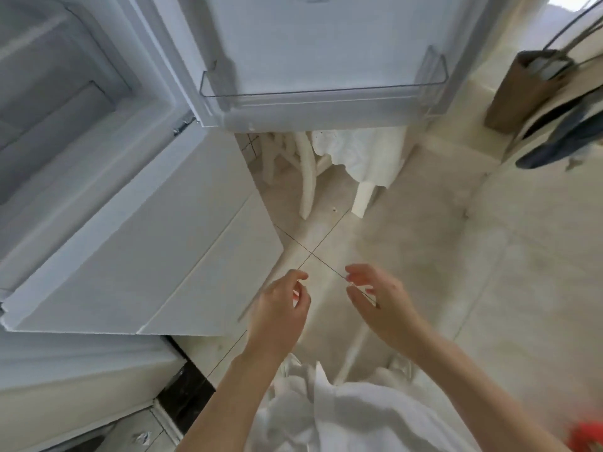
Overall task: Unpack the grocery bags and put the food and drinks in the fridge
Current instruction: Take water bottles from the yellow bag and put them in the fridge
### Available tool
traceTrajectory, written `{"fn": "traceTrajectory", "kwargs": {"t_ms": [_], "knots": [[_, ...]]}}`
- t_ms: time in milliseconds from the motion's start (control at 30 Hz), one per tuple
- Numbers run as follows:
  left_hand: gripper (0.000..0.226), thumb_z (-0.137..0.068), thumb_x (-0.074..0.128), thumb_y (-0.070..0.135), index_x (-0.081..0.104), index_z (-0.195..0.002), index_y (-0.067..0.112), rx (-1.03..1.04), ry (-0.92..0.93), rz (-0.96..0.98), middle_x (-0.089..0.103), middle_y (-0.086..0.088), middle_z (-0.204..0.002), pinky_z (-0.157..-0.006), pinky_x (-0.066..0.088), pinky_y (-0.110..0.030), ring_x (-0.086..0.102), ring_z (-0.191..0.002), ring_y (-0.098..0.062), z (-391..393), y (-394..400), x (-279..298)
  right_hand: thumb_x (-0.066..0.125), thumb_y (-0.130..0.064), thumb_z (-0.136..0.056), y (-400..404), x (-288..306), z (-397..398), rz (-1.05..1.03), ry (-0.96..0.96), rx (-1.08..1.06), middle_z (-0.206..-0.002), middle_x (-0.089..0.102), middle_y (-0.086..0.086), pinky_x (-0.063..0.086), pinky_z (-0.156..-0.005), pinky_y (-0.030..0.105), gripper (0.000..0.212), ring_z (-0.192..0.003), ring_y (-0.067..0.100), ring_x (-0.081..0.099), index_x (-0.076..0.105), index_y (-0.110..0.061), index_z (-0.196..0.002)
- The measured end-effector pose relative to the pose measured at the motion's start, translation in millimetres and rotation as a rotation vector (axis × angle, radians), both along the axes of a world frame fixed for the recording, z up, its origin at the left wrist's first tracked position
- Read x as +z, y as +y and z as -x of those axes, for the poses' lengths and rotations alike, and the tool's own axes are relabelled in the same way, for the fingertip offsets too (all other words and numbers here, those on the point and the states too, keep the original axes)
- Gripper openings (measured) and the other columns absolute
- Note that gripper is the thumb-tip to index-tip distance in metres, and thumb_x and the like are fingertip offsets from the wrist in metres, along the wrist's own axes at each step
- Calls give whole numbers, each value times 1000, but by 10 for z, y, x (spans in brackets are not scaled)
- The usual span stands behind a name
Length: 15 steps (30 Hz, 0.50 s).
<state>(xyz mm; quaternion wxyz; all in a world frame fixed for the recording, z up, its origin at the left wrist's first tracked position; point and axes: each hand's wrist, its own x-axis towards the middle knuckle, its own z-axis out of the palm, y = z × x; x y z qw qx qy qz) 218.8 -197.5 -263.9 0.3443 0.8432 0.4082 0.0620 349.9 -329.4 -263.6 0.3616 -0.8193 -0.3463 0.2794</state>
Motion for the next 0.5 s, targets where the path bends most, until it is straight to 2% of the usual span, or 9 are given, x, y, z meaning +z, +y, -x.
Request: {"fn": "traceTrajectory", "kwargs": {"t_ms": [167,367,500], "knots": [[20,-93,55,19,66,-109,23,-43,-30,52,69,8,-82,-75,55,-36,64,-77,-8,-844,-702,-97,54,-21,-95,-882,-11,-710,45,10,-87,-105,63,-9,49,-93,35,27,-101,10,60,57,-19,-121],[19,-92,55,16,67,-107,22,-163,-39,109,69,8,-86,-75,56,-37,64,-80,-8,-1882,-1546,-175,54,-18,-95,-1729,20,-1742,110,-14,-193,-106,63,-2,47,-92,33,26,-101,13,59,57,-15,-121],[18,-92,57,15,67,-106,20,-198,-48,107,68,8,-85,-75,55,-35,63,-78,-7,-2420,-1735,-127,55,-20,-94,-2015,16,-2257,135,-30,-249,-105,62,-4,49,-90,33,25,-98,12,59,58,-16,-119]]}}
